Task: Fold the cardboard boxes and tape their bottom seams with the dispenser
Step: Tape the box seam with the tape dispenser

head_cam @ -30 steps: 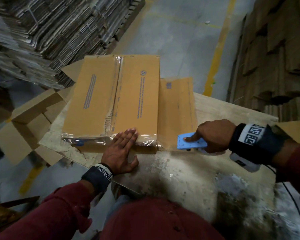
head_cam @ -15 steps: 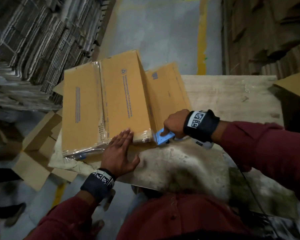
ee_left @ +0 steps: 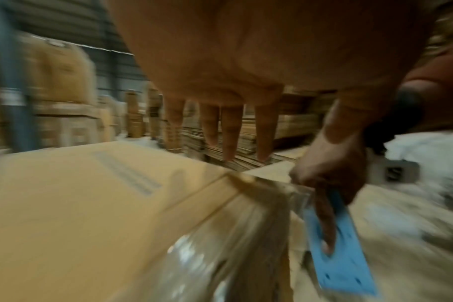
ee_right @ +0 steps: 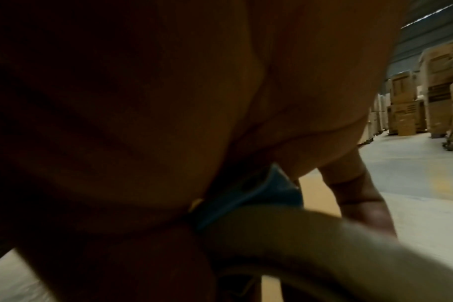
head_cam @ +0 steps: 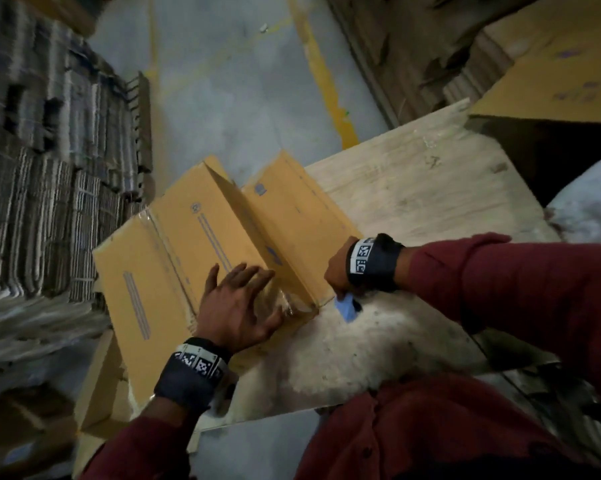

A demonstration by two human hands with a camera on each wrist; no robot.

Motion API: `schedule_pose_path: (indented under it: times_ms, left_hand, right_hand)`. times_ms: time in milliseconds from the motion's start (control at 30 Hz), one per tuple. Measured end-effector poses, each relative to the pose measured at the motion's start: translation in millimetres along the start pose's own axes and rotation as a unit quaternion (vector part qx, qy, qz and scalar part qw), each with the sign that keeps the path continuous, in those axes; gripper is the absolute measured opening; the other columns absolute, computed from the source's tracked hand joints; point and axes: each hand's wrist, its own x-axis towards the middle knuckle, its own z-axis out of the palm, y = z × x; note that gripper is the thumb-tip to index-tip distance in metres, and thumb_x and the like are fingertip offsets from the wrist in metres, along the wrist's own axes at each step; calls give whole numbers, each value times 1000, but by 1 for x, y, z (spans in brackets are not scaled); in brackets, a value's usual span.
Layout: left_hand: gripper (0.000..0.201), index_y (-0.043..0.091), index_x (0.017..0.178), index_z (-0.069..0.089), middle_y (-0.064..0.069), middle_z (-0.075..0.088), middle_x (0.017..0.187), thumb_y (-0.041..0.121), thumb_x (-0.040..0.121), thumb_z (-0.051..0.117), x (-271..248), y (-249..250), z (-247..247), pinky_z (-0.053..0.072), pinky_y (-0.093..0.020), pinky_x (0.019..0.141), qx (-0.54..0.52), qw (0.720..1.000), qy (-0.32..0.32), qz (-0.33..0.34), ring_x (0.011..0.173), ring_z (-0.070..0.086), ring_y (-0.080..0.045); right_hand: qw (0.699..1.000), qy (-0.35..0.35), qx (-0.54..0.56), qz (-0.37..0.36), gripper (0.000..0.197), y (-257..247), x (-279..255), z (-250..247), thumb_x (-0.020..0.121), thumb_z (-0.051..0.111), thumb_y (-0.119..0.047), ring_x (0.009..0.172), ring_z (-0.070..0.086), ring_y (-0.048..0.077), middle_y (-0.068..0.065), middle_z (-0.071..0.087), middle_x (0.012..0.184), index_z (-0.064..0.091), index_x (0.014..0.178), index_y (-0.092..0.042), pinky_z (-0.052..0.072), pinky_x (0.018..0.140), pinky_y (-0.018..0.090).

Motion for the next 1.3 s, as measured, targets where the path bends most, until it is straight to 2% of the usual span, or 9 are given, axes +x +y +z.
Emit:
schedule_pose_path:
  times_ms: [133,333,667,800,933,1000,1067,1200,1300]
  left_hand:
    - [74,40,130,70,-6,41,163,85,78,43,23,5,-2,3,-65,124,48,985,-98,134,158,20,-28]
    - [91,47,139,60,-6,16,172,96,71,25,54,15,6,-12,-70,118,134,940,-250,191,160,-5,-28]
    - [86,47,131,67,1,31,168,95,72,26,58,12,10,-17,-74,114,95,931,-259,240,160,8,-28]
    - [79,42,138,63,8,44,160,88,84,27,59,5,13,-15,-65,120,-67,950,-223,210,156,23,-20]
    - [44,27,130,69,9,64,138,50,103,44,62,-22,16,23,-59,121,-205,949,-124,203,140,49,-17]
    - [26,21,120,75,5,71,127,29,102,57,62,-35,22,42,-54,109,-213,939,-55,265,125,58,-21]
    - [25,17,120,75,-1,71,128,23,101,60,59,-45,32,45,-51,109,-211,924,-33,317,126,59,-22]
    - [48,17,135,68,-4,58,149,44,103,45,53,-57,48,11,-50,127,-201,909,-101,351,148,41,-22]
    - [57,17,143,62,0,47,158,52,98,54,55,-63,47,3,-46,129,-229,900,-130,348,154,27,-13]
  right_hand:
    - [998,-11,61,23,42,6,5,8,94,67,-50,112,63,31,3,68,123,70,122,-19,43,104,54]
    - [995,68,62,25,34,23,8,24,88,74,-45,134,39,37,3,56,138,68,119,-32,31,98,58]
    - [993,88,73,29,32,20,22,33,88,75,-30,136,35,37,2,57,134,68,119,-35,31,104,63]
    - [989,121,71,42,41,13,20,33,84,78,-39,138,34,39,6,57,135,68,123,-33,26,108,68]
    - [963,226,134,53,64,-12,9,41,83,73,-31,149,29,30,3,49,148,53,144,-36,29,115,59]
    - [915,320,245,33,76,-38,4,48,76,69,-20,142,40,29,6,51,147,49,149,-28,42,109,49]
    - [835,388,389,28,82,-70,9,60,74,71,-16,137,46,31,11,49,149,44,152,-18,46,106,45]
    - [664,469,571,116,84,-140,28,72,82,76,-17,141,46,23,5,44,158,37,156,-17,40,114,39]
    - [528,559,614,181,70,-183,52,63,78,69,-12,131,58,18,4,60,144,54,147,-16,48,109,38]
